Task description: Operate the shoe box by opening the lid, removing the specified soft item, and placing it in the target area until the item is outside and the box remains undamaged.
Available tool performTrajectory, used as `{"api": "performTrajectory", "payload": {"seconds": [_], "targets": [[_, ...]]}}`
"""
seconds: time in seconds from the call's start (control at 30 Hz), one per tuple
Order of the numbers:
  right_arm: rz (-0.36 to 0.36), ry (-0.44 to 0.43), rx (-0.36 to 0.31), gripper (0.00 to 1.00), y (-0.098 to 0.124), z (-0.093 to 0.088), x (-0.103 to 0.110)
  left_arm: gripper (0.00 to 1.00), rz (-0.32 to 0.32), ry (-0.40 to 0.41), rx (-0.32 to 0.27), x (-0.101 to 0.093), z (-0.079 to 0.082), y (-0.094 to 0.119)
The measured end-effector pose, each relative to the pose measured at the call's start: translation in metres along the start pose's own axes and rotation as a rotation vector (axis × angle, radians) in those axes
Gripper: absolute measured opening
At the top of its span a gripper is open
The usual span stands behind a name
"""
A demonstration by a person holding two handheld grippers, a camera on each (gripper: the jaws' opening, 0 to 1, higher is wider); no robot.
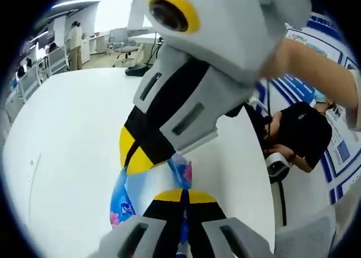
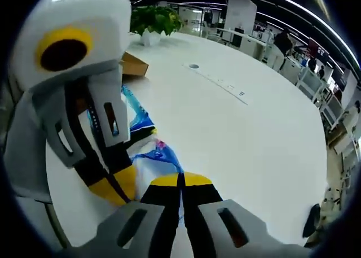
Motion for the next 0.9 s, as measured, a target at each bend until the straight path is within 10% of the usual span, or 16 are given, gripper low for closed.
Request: {"api": "performTrajectory", "payload": {"seconds": [0.9], "targets": [[-0.091, 0.016, -0.014, 0.13, 0.027, 0.003, 0.007, 0.14, 0.092, -0.002, -0.090, -0.020, 0.011, 0.024]]}}
Point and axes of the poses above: the point that each gripper's makers call its tool centre point, and the gripper's own axes: y roughly backward along the fingers, x roughly to its left, z roughly out of its top, the point moved 8 cm from there along y, roughly backward along the fingers, and after that the axes turned 3 degrees about -z, right-handed, at the moved point
